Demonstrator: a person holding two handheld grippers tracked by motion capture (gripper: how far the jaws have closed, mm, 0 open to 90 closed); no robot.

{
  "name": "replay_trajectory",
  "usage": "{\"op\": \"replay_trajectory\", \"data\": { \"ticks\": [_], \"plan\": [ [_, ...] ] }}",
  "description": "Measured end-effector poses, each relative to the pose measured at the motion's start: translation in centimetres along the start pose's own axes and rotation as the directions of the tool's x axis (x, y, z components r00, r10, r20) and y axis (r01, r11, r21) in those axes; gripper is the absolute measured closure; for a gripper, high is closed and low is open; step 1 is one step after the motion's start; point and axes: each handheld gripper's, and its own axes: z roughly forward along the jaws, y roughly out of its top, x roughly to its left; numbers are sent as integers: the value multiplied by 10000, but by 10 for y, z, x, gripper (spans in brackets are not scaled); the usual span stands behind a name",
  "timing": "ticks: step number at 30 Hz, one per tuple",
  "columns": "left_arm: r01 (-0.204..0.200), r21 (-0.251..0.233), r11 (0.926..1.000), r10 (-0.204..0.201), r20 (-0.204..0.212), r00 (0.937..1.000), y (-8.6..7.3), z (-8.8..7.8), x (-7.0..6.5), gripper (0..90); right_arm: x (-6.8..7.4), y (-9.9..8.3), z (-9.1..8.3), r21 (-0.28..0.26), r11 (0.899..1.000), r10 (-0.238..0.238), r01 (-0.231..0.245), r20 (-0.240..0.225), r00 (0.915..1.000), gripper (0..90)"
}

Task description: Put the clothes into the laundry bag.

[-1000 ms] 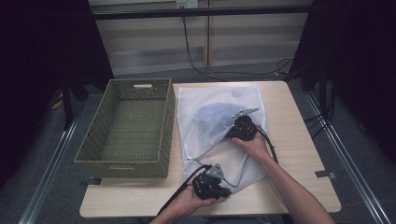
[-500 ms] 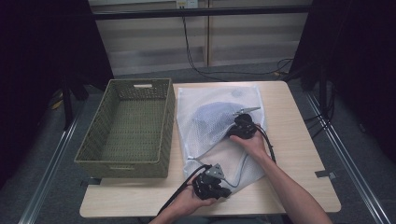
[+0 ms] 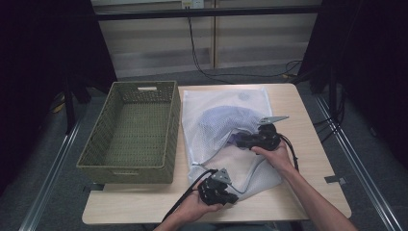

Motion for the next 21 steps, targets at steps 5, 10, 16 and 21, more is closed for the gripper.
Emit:
{"op": "replay_trajectory", "data": {
  "ticks": [5, 10, 16, 21],
  "plan": [
    [-65, 210, 9998, 67, -98, 9999, 1, -1, 0, 899, -6, 16, -21, -765, 9970, 76, -80, -50, 10000, 534],
    [41, 179, 9998, -38, -154, 9999, 1, -1, -1, 899, -9, 31, -18, -497, 9984, -262, 271, 177, 9995, 529],
    [-70, 209, 9998, 75, -245, 9997, 1, -1, -1, 896, -10, 46, -2, -8, 9985, -546, 546, 157, 9984, 512],
    [-5, 122, 9999, 7, -188, 9998, 1, -1, -2, 895, -15, 46, 9, 359, 9985, -418, 408, 268, 9988, 561]
  ]
}}
